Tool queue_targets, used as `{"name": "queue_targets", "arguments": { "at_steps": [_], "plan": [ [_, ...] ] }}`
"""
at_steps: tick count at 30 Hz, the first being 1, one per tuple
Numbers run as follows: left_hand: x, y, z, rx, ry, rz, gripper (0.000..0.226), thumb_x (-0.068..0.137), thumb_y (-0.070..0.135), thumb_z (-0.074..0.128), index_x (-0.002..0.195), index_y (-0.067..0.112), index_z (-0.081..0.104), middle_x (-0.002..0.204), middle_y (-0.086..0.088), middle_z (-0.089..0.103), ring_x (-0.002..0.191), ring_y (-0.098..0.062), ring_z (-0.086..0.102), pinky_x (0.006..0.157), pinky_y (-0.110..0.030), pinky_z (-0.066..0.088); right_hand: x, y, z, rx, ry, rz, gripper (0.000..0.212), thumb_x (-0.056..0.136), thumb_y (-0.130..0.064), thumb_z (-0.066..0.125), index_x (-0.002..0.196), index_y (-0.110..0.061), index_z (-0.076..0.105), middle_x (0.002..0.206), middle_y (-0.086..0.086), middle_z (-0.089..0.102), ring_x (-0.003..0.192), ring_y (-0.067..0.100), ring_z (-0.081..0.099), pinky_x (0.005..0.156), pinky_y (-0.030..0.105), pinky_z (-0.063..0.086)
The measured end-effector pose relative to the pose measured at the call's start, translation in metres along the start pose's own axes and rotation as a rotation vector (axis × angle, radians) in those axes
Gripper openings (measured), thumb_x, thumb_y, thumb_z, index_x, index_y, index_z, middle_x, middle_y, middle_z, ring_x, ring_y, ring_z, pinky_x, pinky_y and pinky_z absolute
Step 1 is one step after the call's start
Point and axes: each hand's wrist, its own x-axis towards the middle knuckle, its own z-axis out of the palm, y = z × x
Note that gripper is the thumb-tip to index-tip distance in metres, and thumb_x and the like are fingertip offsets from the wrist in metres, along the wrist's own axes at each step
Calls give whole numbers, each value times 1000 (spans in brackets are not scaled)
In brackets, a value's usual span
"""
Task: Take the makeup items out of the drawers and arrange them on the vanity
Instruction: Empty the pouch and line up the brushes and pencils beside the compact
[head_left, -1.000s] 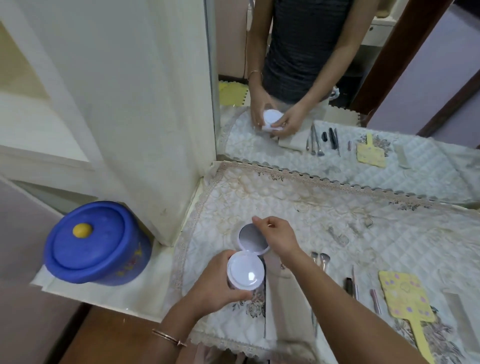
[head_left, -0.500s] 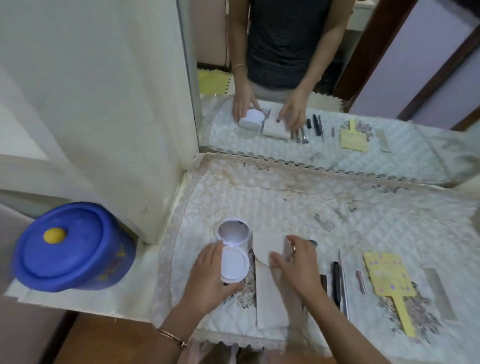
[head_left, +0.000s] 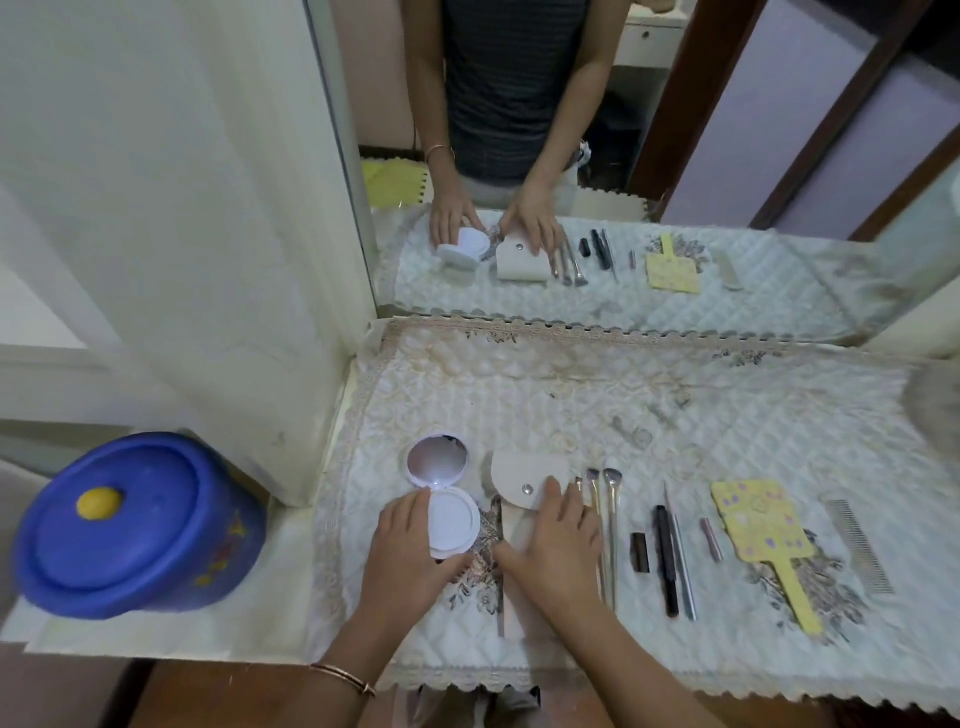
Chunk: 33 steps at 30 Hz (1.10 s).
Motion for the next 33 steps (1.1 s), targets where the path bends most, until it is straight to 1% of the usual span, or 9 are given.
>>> {"name": "queue_targets", "arguments": {
  "at_steps": [3,11,15,20,23,26,29,31,33],
  "plan": [
    [2,2,-1,-29,-47,-27,82,66,42,76,131,5,42,131,-10,50,123,-29,41,103,-36,36,5,-8,2,21,-5,-7,95,74,-53,57,145,-15,6,153,16,6,138,35,11,112,47,18],
    [18,0,2,-39,-39,14,83,63,46,76,127,4,46,125,-10,55,117,-30,47,100,-39,43,13,-1,4,-48,20,-111,93,74,-63,55,142,-10,20,156,14,7,144,28,7,117,40,11],
    [17,-5,5,-15,-62,45,85,62,44,78,127,0,47,125,-15,56,116,-35,49,98,-42,43,14,10,-3,3,120,-223,86,73,-55,61,141,-13,28,156,12,11,144,28,9,117,40,10],
    [15,-2,3,-5,-86,39,87,62,42,79,129,1,44,128,-15,53,121,-34,45,102,-42,40,17,14,-7,-117,-2,-359,78,71,-62,15,141,-30,29,157,-3,14,146,18,3,118,39,4],
    [17,0,1,-24,-99,27,85,62,41,80,128,1,44,127,-15,52,121,-34,44,102,-41,39,14,21,-6,-77,-5,-346,70,76,-57,19,140,-31,31,156,-2,19,145,16,8,118,35,5],
    [16,0,1,-13,-110,47,83,60,39,81,125,0,47,123,-16,55,117,-35,48,100,-43,41,5,25,-7,14,11,-312,73,72,-59,30,138,-27,37,154,4,24,144,22,16,116,36,12],
    [15,0,4,3,-104,67,80,57,40,82,119,-2,52,114,-17,61,108,-37,55,93,-45,47,-9,31,-15,50,5,-288,86,72,-60,47,143,-18,25,154,7,22,143,22,15,116,33,14],
    [13,0,4,15,-99,71,79,60,52,70,117,-1,53,111,-16,62,105,-36,58,91,-45,48,-18,36,-14,31,-64,-303,90,78,-52,59,146,-16,12,155,3,14,144,19,7,114,26,6],
    [11,2,3,9,-92,61,85,60,61,53,118,-1,52,113,-16,62,106,-35,57,92,-44,47,-23,39,-11,29,-108,-278,92,79,-49,61,147,-17,6,157,2,8,144,17,3,115,26,6]
  ]
}}
